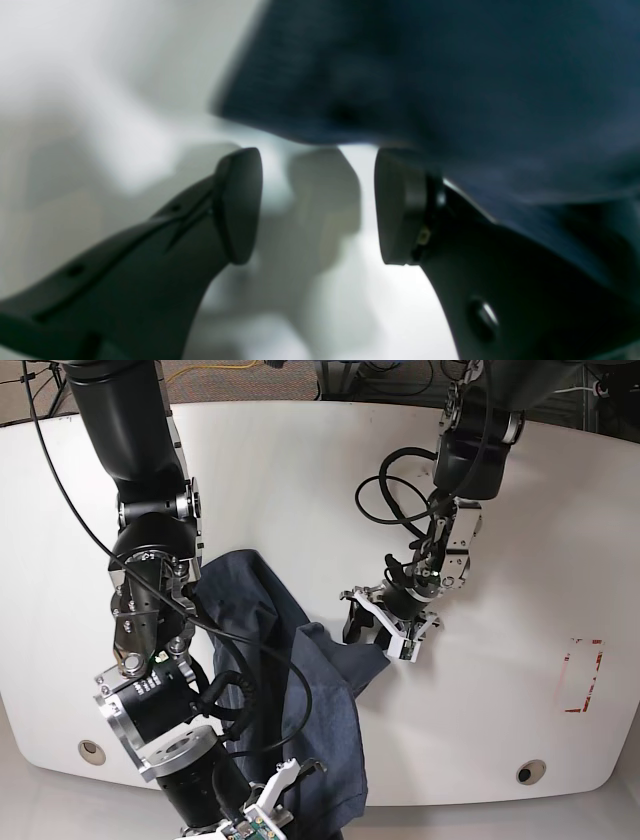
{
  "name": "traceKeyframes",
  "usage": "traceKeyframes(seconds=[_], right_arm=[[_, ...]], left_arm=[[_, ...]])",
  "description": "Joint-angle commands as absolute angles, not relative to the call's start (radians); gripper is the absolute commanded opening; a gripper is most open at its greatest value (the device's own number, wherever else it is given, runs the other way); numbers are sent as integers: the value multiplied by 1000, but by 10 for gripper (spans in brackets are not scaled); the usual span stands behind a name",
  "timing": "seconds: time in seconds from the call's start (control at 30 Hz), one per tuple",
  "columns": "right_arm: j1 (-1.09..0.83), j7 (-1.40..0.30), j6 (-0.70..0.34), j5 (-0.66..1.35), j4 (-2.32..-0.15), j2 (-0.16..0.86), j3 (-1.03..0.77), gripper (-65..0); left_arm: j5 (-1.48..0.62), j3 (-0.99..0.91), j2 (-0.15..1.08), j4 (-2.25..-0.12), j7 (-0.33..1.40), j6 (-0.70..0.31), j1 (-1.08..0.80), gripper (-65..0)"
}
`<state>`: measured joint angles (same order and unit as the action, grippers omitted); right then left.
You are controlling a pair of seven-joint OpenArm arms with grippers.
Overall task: Layout the t-shirt on the table in an organized manner, then fold the t-shirt properly
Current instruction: 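Move the left gripper down to the hanging shirt edge and grasp it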
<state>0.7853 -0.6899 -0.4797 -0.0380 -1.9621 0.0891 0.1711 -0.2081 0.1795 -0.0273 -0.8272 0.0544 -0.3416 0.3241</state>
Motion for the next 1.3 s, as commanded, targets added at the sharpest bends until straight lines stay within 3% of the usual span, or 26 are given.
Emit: traceKeyframes(seconds=[0.0, 0.9, 1.27], right_arm=[[817, -659, -467, -36, -1974, 91, 166, -650], [843, -657, -467, -41, -1974, 93, 166, -650], [846, -657, -467, -42, -1974, 90, 166, -650]], left_arm=[[-214, 211, -39, -848, 70, -349, 321, -312], [-213, 438, -157, -779, 71, -341, 331, -312], [-214, 441, -157, -699, 65, -203, 372, -317]])
